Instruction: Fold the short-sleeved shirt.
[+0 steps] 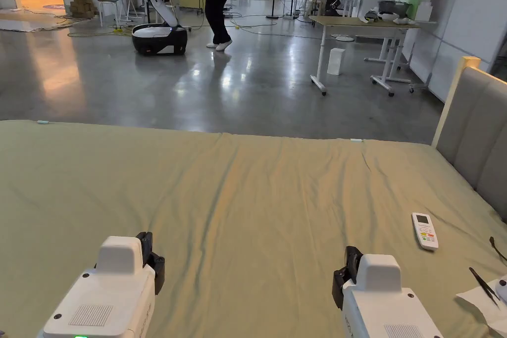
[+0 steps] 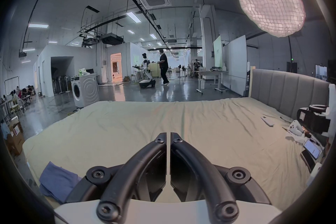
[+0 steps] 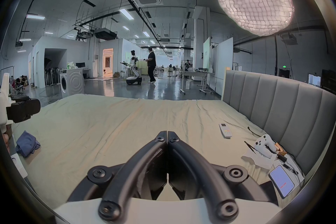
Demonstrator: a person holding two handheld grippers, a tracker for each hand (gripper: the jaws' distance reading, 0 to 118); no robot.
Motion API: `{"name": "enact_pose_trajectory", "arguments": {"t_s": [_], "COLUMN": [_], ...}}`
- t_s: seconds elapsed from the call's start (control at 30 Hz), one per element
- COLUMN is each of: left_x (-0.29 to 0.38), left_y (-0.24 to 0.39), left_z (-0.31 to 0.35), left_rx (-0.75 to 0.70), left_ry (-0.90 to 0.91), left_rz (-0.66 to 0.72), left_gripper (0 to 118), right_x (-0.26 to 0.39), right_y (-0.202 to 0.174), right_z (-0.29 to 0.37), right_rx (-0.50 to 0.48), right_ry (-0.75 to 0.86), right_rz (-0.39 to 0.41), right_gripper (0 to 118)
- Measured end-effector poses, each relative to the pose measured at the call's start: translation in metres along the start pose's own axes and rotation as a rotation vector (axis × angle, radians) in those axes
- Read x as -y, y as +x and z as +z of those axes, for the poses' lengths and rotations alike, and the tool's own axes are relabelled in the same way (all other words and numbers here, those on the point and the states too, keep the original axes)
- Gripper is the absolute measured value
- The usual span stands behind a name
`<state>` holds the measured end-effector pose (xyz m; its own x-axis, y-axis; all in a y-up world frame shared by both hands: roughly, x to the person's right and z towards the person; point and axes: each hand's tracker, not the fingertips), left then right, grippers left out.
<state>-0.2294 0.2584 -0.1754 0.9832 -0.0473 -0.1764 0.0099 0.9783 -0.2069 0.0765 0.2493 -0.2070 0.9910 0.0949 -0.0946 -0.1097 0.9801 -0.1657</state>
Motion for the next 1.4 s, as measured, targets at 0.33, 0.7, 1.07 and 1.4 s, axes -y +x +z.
{"name": "enact_pose_trajectory", "arguments": {"t_s": [0.33,0.7,1.07,1.4], "left_x": [-0.0023,0.0014,0.0004,0.0010], "left_y": [0.0030,0.0043,0.0039,0.0067], "left_z": [-0.0062,-0.0024,-0.0057,-0.0017], "left_rx": [0.030,0.028,0.045,0.037], "left_ry": [-0.007,-0.017,-0.021,0.023], "left_rz": [0.014,-0.013,-0.003,0.002], "left_gripper": [3,3,18,94], "right_x": [-0.0066,-0.0043,-0.0076,-0.0068], "right_y": [-0.0011,0.0036,0.0015,0.0034], "right_z": [0.0004,0.0018,0.0029,0.0044], "right_rx": [-0.003,-0.012,0.005,0.054], "right_ry": [0.015,0.001,0.016,0.042], "right_rz": [-0.017,0.000,-0.011,-0.034], "right_gripper": [0,0,49,115]}}
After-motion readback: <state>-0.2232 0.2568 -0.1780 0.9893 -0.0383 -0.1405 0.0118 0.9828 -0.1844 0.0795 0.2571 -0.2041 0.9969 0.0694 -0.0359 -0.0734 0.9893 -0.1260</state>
